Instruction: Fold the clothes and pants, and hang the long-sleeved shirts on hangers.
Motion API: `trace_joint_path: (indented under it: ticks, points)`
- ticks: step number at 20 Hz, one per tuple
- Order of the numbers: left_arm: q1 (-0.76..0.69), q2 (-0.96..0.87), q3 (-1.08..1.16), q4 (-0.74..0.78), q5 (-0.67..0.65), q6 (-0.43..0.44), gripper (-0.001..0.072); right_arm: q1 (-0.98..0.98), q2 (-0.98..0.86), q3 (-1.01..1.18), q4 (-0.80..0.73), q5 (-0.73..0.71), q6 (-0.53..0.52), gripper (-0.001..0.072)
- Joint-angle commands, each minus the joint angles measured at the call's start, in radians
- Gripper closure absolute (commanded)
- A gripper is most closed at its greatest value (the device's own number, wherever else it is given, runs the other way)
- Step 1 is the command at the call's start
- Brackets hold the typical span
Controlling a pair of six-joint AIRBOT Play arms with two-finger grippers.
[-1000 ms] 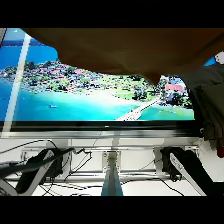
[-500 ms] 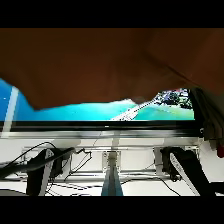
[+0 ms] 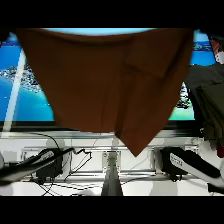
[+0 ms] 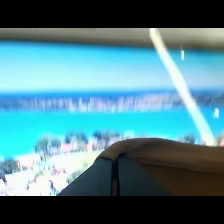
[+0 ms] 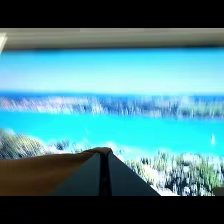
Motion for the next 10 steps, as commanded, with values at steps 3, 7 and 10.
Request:
trace_joint_path:
  ticks: [3,7,10]
  points:
    - [-0.156,-0.381,0.001,0.132,0.289,0.0,0.0694,-0.001,-0.403,-0.003,-0.021,-0.135,0.0,0.0699]
    - [-0.173,-0.464,0.001,0.133,0.384,0.0,0.0693,-0.001,-0.529,-0.004,-0.054,-0.176,0.0,0.0699]
    - [-0.162,-0.465,0.002,0.137,0.302,0.0,0.0693,-0.013,-0.538,0.001,-0.068,-0.106,0.0,0.0699]
